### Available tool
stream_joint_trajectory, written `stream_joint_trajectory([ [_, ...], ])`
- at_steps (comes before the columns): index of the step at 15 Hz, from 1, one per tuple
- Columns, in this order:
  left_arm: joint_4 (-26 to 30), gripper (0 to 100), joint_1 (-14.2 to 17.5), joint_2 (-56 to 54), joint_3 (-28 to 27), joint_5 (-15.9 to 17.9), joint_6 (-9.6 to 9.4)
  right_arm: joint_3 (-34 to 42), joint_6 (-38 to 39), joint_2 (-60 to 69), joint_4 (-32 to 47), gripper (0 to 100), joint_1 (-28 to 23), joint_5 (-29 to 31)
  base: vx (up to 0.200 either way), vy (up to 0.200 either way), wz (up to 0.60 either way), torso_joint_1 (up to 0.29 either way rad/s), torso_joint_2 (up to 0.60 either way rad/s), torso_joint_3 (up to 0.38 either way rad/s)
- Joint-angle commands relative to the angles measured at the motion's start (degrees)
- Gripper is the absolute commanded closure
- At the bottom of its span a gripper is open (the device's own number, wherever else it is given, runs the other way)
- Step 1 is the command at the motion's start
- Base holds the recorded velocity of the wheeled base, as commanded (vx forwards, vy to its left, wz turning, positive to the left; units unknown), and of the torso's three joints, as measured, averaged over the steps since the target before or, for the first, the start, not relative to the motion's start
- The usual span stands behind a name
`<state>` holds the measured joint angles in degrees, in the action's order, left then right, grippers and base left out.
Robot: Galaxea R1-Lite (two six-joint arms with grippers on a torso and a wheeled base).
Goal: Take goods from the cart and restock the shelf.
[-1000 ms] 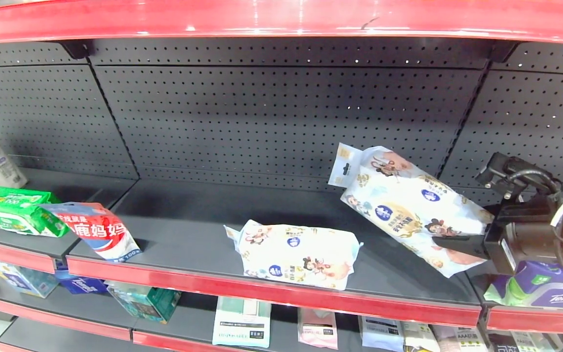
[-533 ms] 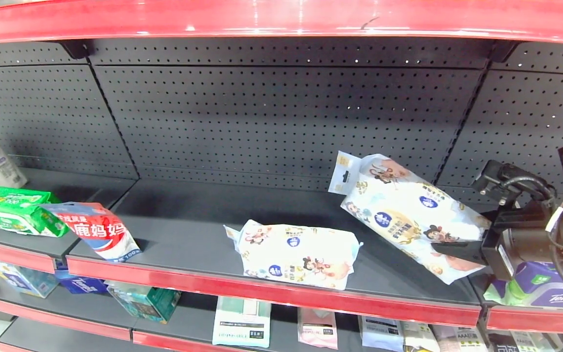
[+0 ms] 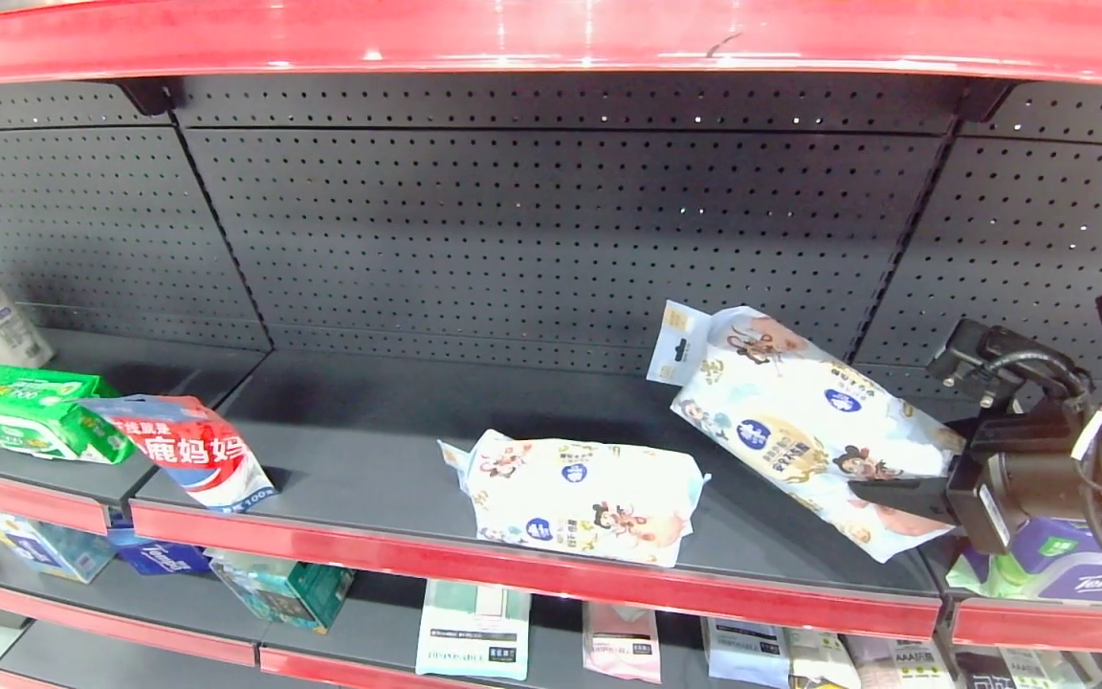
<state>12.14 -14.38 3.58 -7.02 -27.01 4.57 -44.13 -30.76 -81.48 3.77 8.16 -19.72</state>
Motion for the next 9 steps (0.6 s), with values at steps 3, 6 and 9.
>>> stream_joint_trajectory([
  [3, -0.01, 0, 17.81, 3.27, -0.01, 0.30, -0.26, -0.08, 0.00, 0.18, 0.01, 100, 0.02, -0.05, 0.000, 0.000, 0.00, 0.000, 0.00, 0.000],
  [6, -0.36, 0, 14.21, -3.14, 0.25, 8.82, -1.58, 0.10, 0.00, 0.36, 0.01, 100, 0.02, 0.04, 0.000, 0.000, 0.00, 0.000, 0.00, 0.000],
  [9, -16.10, 0, 14.30, -3.58, 7.02, 24.29, -0.09, 0.10, 0.00, 0.45, 0.01, 100, 0.11, 0.12, 0.000, 0.000, 0.00, 0.000, 0.00, 0.000],
])
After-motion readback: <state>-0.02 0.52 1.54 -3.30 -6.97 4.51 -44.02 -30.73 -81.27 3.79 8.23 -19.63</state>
